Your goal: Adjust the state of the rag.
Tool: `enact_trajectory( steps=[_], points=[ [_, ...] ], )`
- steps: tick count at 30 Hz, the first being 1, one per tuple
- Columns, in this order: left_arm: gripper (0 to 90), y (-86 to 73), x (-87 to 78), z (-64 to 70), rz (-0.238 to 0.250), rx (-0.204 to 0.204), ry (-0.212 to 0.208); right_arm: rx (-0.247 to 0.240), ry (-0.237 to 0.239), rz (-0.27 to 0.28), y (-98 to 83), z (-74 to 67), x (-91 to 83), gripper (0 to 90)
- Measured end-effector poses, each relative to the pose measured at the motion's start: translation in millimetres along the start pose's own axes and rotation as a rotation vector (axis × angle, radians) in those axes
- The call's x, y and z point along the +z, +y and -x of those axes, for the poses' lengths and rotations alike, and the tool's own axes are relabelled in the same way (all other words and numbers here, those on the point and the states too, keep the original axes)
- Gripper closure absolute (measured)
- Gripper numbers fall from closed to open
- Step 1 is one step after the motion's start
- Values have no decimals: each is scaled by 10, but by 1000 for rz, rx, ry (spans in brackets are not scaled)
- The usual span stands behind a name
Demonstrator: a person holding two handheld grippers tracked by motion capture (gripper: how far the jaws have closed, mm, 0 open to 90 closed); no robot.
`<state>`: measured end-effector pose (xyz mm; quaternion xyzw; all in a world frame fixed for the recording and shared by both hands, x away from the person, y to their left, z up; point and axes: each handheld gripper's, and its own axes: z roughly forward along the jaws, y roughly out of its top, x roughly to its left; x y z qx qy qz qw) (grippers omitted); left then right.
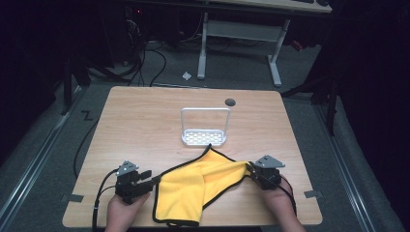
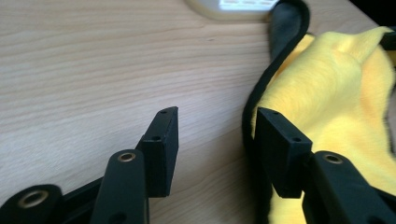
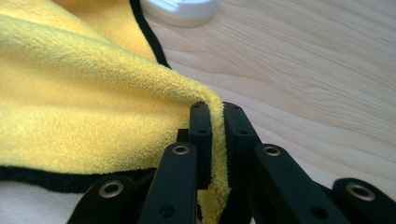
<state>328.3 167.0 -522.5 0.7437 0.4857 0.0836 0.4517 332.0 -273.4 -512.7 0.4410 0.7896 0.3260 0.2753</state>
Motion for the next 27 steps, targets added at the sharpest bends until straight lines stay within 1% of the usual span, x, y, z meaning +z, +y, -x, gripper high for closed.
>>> enact_trajectory(
  steps=[1,2,3,4,6,7,8,9,11,12,13,14,15,16,17,18,19,20,21,22,23,25,27],
  points=[
    [522,-7,-3,-19,1,-6,15,5,-8,-3,-10,24,-2,839],
    [522,-9,-14,-37,4,-18,14,8,-19,-5,-18,48,-1,839],
    [523,-7,-32,-48,9,-34,3,21,-20,-7,-26,68,-2,839],
    [547,-2,-55,-41,17,-44,-21,31,-15,-6,-32,85,-1,839],
    [585,5,-96,42,26,-33,-55,33,-12,-7,-42,93,4,838],
    [612,-4,-105,111,23,-15,-75,31,-15,-9,-42,89,5,836],
    [637,-4,-105,111,23,-15,-75,28,-17,-7,-42,85,6,836],
    [648,-63,-83,284,-5,28,-96,28,-18,-7,-41,84,5,835],
    [670,-143,-20,459,-39,58,-112,33,-18,-8,-45,80,2,834],
    [671,-164,29,537,-63,69,-135,32,-17,-8,-45,81,1,834],
    [676,-181,77,609,-91,91,-151,32,-16,-7,-45,80,-1,834],
    [703,-201,118,672,-116,127,-138,33,-16,-9,-45,81,-3,834],
    [749,-221,159,713,-145,165,-115,34,-15,-9,-46,82,-4,834],
    [792,-221,159,713,-145,165,-115,34,-15,-9,-46,82,-4,834],
    [835,-256,205,713,-167,197,-84,31,-15,-7,-46,81,-1,835],
    [873,-248,204,676,-169,180,-92,31,-14,-8,-45,81,-1,835],
    [878,-248,204,676,-169,180,-92,31,-14,-9,-45,82,0,834],
    [878,-235,193,640,-171,170,-82,31,-14,-9,-45,82,0,834],
    [884,-224,177,595,-166,174,-61,32,-13,-9,-46,83,2,834],
    [894,-219,169,561,-163,179,-53,32,-12,-11,-47,83,5,834],
    [898,-197,155,453,-147,164,-39,32,-9,-12,-47,82,11,834],
    [899,-163,151,329,-130,154,-21,34,-6,-12,-46,81,15,834],
    [899,-122,148,205,-113,139,5,34,-5,-14,-45,76,17,834]
  ],
)
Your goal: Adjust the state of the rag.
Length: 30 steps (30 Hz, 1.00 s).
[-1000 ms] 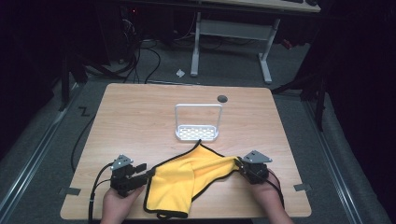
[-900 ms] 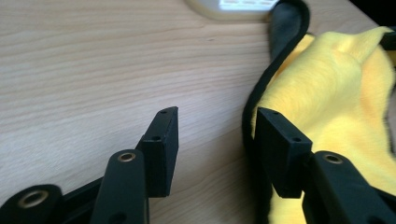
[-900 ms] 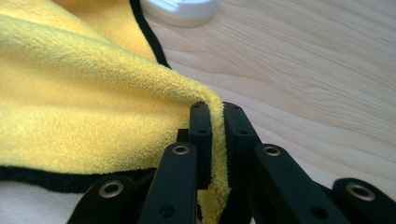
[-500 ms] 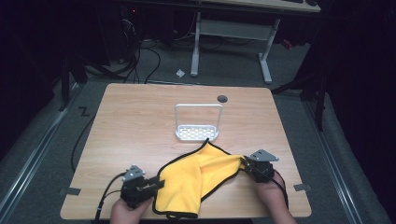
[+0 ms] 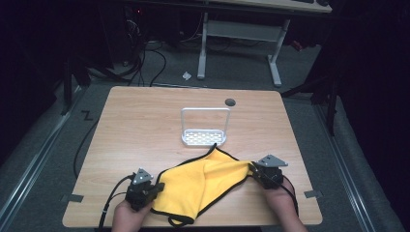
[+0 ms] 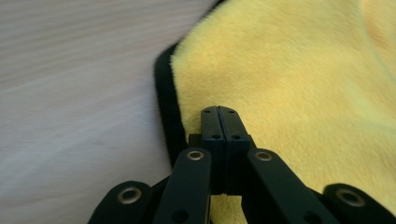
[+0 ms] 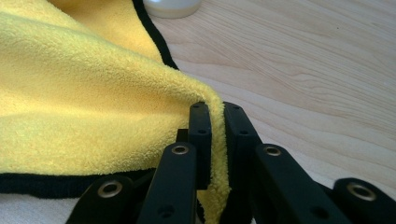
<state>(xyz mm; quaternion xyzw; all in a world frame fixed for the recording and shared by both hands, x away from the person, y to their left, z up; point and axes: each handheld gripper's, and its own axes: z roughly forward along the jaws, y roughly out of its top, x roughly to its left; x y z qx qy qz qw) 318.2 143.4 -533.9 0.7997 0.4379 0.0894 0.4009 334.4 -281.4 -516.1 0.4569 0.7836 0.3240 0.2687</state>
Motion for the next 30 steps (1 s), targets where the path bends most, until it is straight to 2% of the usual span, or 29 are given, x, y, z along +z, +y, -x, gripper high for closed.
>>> enact_trajectory(
  steps=[1,3,4,6,8,10,12,13,14,15,16,18,19,20,21,22,23,25,26,27,28,29,30],
  points=[
    [899,0,0,0,0,0,0,0,2,0,0,-2,1,834],
    [899,29,-1,-126,13,-7,28,-2,7,-1,0,-11,5,833],
    [899,66,1,-254,27,-5,77,1,12,-2,0,-17,9,832],
    [899,90,-2,-386,47,-21,134,4,26,-1,1,-27,18,829],
    [898,91,-27,-468,60,-46,179,-4,36,-5,3,-46,29,822],
    [846,87,-83,-490,72,-80,205,-10,43,-7,7,-74,32,819],
    [821,93,-169,-455,92,-93,183,-27,38,-4,11,-91,30,819],
    [821,100,-208,-415,98,-93,157,-25,39,-4,11,-90,29,819],
    [821,100,-208,-415,98,-93,157,-17,41,-6,11,-89,28,818],
    [822,103,-231,-360,100,-91,130,-14,43,-7,11,-83,29,816],
    [823,80,-234,-234,75,-83,64,-12,45,-8,10,-80,30,815],
    [825,28,-179,-110,27,-86,3,-12,44,-7,9,-81,28,813],
    [826,8,-137,-61,-3,-76,-10,-14,43,-8,9,-83,26,814],
    [826,8,-137,-61,-3,-76,-10,-14,43,-8,9,-83,26,814],
    [826,-10,-76,-10,-36,-61,0,-15,43,-8,9,-84,25,813],
    [851,-15,-61,-5,-22,-42,10,-19,45,-8,8,-82,26,805],
    [851,-6,-54,-20,-21,-49,10,-19,45,-8,8,-82,26,805],
    [868,20,-41,-103,-10,-55,26,-12,52,-2,3,-85,22,758],
    [881,34,-46,-243,15,-61,66,4,62,1,1,-88,14,740],
    [886,34,-46,-243,15,-61,66,12,75,8,0,-90,3,727],
    [888,44,-73,-422,37,-96,107,14,85,13,1,-100,-10,712],
    [892,45,-87,-510,49,-117,124,16,90,16,4,-119,-24,693],
    [898,45,-87,-510,49,-117,124,14,100,22,7,-139,-35,669]
  ],
)
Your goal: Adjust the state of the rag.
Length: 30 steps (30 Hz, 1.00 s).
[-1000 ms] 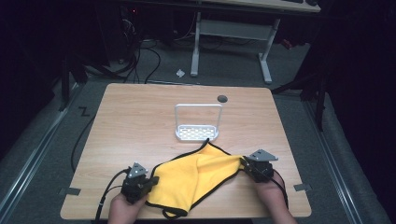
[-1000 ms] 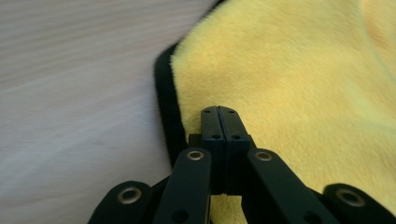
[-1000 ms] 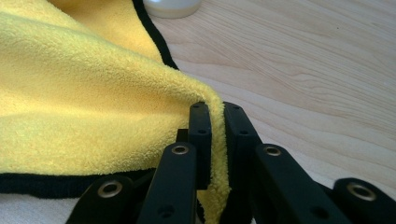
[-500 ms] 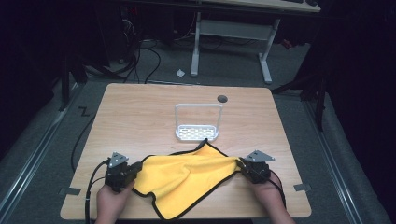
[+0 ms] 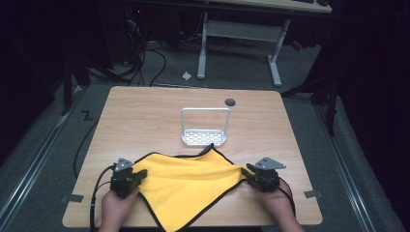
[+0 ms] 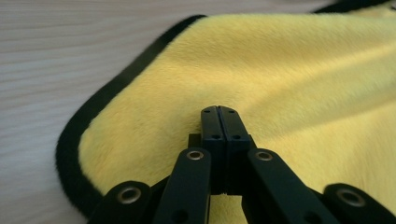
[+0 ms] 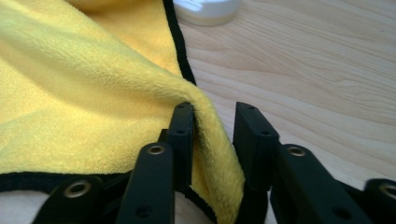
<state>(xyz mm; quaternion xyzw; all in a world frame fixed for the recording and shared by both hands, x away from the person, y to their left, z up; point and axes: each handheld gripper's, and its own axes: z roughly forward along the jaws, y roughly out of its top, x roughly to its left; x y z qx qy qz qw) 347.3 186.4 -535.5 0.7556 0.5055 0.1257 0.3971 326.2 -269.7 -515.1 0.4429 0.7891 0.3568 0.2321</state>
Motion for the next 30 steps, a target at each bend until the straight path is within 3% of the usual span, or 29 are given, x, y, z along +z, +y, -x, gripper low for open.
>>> enact_trajectory(
  steps=[1,5,10,12,14,15,16,17,18,19,21,23,25,30],
  points=[
    [898,9,-3,-80,11,-19,8,-2,10,5,4,-27,-9,653],
    [895,6,-51,-293,54,-57,105,-17,45,33,27,-152,-52,583],
    [826,1,-131,-329,45,-86,138,-15,77,69,77,-236,-113,560],
    [803,1,-174,-279,50,-94,114,-18,74,80,94,-237,-132,582],
    [785,8,-203,-156,44,-70,79,-21,63,94,106,-199,-136,644],
    [779,8,-203,-156,44,-70,79,-21,63,94,106,-199,-136,644],
    [778,6,-216,-80,42,-57,58,-10,43,100,115,-146,-137,779],
    [779,-22,-225,87,22,-26,13,-9,32,98,121,-118,-130,832],
    [780,-22,-225,87,22,-26,13,-9,32,98,121,-118,-130,832],
    [780,-66,-214,210,-3,-25,-46,-9,21,93,127,-93,-117,879],
    [785,-127,-174,391,-52,10,-94,-19,14,44,124,-41,-2,900],
    [787,-164,-155,432,-77,26,-93,-17,27,14,108,-42,59,900],
    [816,-201,-161,426,-68,37,-88,-39,38,-2,96,-78,95,900],
    [849,-309,-365,144,-57,8,-37,-71,61,6,95,-179,77,892]
  ],
)
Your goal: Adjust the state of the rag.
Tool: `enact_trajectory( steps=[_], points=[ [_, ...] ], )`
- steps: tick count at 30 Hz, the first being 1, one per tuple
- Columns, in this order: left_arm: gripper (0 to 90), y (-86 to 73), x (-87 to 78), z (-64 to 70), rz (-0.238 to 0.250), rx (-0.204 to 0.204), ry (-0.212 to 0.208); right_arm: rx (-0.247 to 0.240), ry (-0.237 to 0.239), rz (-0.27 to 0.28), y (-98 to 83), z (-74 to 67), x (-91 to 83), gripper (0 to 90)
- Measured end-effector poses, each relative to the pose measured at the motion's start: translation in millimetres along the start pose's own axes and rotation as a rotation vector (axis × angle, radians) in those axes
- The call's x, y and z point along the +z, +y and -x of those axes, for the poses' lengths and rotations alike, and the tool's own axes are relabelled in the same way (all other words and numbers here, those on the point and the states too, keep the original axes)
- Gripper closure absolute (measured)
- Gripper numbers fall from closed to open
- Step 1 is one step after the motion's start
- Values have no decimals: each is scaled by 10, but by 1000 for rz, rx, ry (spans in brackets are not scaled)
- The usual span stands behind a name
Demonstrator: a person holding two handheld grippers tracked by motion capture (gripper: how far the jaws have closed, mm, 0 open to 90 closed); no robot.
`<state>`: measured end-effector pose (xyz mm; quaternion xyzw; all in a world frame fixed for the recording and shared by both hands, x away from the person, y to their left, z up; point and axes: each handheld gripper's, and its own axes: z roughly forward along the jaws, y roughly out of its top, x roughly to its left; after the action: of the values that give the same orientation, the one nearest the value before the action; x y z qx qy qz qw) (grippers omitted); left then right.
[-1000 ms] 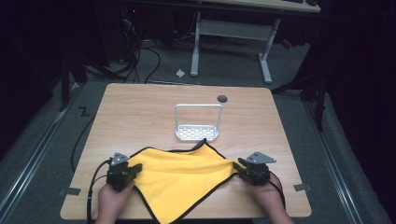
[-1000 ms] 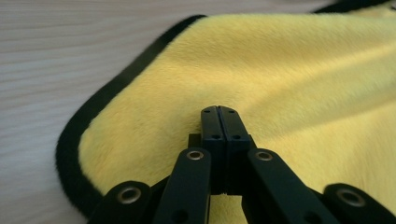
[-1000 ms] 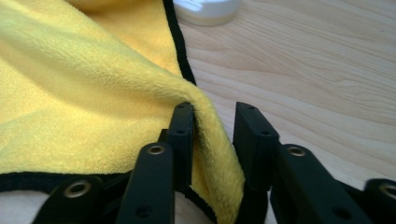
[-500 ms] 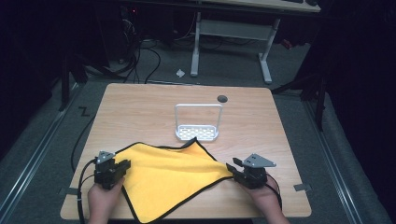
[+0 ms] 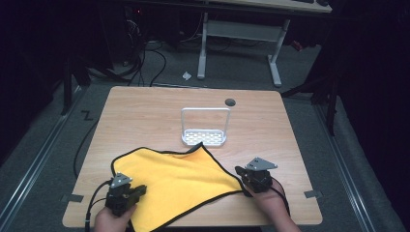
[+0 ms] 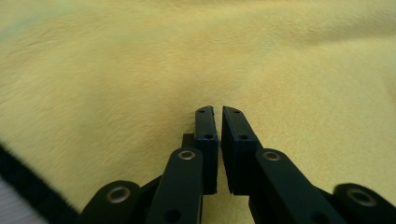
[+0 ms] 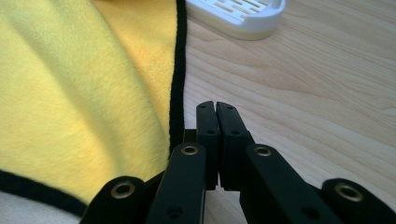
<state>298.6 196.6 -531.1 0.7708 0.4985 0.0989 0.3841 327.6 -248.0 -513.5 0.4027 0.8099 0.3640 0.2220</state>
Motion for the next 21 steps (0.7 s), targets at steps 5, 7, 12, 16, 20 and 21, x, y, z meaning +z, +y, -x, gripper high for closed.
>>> enact_trajectory(
  steps=[5,7,12,16,20,21],
  points=[
    [873,-42,-145,-371,29,-92,55,3,25,0,13,-75,13,900],
    [874,-39,-170,-438,34,-102,85,1,38,3,31,-123,26,900],
    [873,-27,-172,-423,25,-58,116,-20,98,4,140,-289,136,900],
    [868,-11,-160,-395,18,-28,131,-72,101,-22,359,-431,356,900],
    [865,-20,-165,-420,23,-35,113,-89,93,-67,590,-510,673,900],
    [864,-24,-172,-433,22,-39,104,-100,83,-79,625,-527,740,900]
  ],
)
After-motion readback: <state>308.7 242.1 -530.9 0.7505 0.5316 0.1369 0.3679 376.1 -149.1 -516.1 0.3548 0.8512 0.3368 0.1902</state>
